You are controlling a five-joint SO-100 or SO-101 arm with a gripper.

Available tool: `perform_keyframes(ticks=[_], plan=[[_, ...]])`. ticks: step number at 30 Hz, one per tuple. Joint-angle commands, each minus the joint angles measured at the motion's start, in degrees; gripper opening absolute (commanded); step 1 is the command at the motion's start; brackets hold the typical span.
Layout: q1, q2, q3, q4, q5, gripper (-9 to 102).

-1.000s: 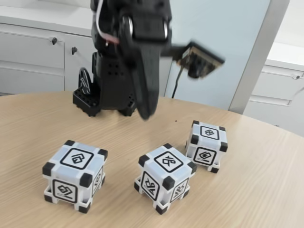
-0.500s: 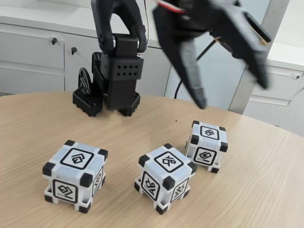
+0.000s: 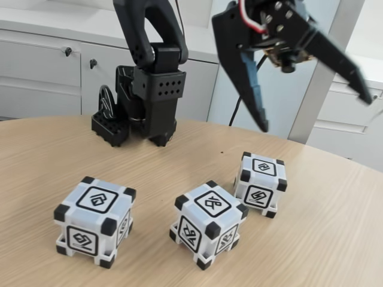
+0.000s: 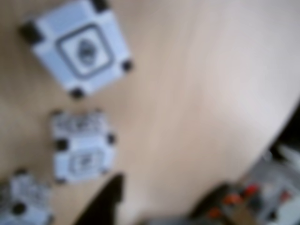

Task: Stack cubes from left to right.

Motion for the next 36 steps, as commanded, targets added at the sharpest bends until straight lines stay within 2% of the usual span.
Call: perform_keyframes(ticks=[1,8,16,21,27,36], plan=[[-0.4,0.0,-2.6,3.3,-0.9,38],[-0.5,-0.9,-2.6,10.5,-9.3,41],[-0.4,-1.1,-2.6,10.5,-14.9,44],[-0.4,-1.1,-2.6,10.2,-12.7,49],[-0.4,-2.9,-2.5,11.0,-6.3,47],[-0.4,-23.4,-3.6,11.1,-8.3,47]])
